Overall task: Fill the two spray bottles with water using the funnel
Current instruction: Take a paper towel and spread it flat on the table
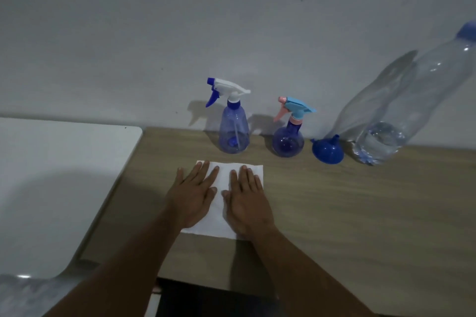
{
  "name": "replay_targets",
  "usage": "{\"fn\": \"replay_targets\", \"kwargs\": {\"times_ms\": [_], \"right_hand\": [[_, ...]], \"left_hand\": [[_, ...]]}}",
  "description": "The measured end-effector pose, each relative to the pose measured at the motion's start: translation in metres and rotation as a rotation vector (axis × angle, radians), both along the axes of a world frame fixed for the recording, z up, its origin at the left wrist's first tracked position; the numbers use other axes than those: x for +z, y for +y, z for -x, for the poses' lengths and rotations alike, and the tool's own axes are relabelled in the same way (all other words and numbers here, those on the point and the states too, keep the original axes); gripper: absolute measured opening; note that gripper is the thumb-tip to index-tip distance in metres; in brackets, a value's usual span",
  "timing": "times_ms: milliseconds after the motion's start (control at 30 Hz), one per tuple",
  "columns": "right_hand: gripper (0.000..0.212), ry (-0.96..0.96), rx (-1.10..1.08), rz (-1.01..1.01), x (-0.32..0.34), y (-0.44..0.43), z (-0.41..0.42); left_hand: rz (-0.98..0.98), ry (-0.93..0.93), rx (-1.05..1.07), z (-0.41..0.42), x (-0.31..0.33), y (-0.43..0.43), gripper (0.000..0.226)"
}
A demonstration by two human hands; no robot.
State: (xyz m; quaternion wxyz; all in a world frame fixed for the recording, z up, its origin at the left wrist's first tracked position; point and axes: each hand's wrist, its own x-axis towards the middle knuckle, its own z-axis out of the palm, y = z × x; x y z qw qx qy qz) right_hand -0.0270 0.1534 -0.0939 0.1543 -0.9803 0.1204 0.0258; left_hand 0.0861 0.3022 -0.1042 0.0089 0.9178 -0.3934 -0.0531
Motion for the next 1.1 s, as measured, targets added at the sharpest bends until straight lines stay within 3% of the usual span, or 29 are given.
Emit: {"fn": "replay_targets", "kwargs": {"times_ms": [800,1100], "right_hand": [[0.065,0.068,-0.080,0.067,0.006,-0.299,0.217],[0.064,0.064,-0.227,0.020,0.009,-0.282,0.276]], "left_hand": [[0.058,0.061,-0.111,0.212,0.004,-0.301,0.065],[0.018,0.079,-0.188,0.263,0.006,-0.303,0.065]]}}
